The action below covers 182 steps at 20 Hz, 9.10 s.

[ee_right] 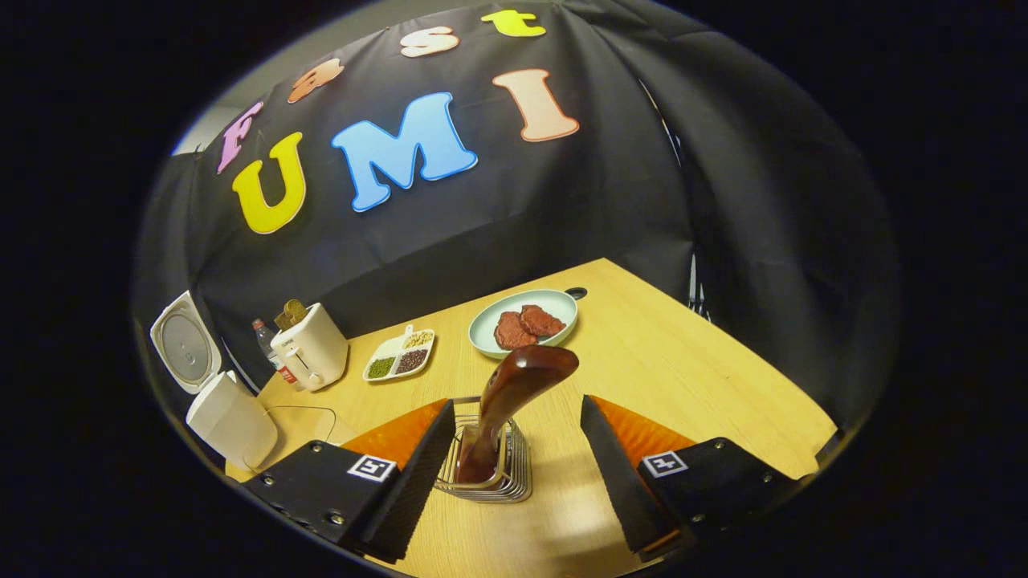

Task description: Close the left gripper, press the button to open the rice cooker; take a wooden spoon from the chopstick holder with the right hand, scoop a spoonful of rice and pour it into the rice cooker, then put the wooden spoon back into the chopstick holder.

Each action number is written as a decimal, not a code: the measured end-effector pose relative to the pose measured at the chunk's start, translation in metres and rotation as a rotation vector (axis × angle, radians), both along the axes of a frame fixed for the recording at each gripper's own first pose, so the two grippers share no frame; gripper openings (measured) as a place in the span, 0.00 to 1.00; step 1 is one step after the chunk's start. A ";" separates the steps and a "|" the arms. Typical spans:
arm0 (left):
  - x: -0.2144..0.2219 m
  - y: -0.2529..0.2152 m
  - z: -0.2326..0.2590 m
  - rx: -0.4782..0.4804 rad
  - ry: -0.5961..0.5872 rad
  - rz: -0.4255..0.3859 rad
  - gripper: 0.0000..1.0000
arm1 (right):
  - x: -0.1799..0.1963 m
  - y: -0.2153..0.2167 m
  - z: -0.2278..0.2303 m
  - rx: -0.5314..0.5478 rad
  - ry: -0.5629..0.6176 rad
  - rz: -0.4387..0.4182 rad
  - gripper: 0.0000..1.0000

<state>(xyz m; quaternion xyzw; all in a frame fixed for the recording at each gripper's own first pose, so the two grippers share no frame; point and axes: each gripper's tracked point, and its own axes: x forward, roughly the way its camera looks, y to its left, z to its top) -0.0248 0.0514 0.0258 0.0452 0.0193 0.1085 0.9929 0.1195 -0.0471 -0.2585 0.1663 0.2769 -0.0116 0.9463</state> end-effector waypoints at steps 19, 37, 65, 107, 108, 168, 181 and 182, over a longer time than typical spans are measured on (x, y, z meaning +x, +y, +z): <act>0.006 0.015 -0.023 -0.027 0.012 -0.016 0.93 | 0.009 0.025 0.059 -0.041 -0.084 0.085 0.14; 0.024 0.121 -0.049 -0.102 0.005 -0.092 0.93 | 0.000 0.143 0.141 -0.049 -0.174 0.140 0.14; -0.002 0.206 -0.069 -0.077 0.063 -0.096 0.93 | 0.018 0.278 0.019 -0.244 -0.089 0.228 0.15; -0.007 0.221 -0.038 -0.053 -0.037 -0.072 0.94 | 0.041 0.349 0.151 0.872 0.029 0.168 0.14; -0.008 0.227 -0.040 -0.055 -0.036 -0.062 0.93 | 0.042 0.361 0.156 0.873 0.027 0.185 0.14; -0.059 0.287 -0.074 -0.042 0.021 0.110 0.94 | 0.051 0.585 0.189 0.382 -0.205 0.577 0.14; 0.000 0.237 -0.047 -0.126 -0.050 0.061 0.93 | 0.042 0.399 0.243 0.364 -0.286 0.365 0.14; 0.001 0.230 -0.046 -0.129 -0.054 0.053 0.95 | 0.043 0.382 0.243 0.339 -0.295 0.348 0.14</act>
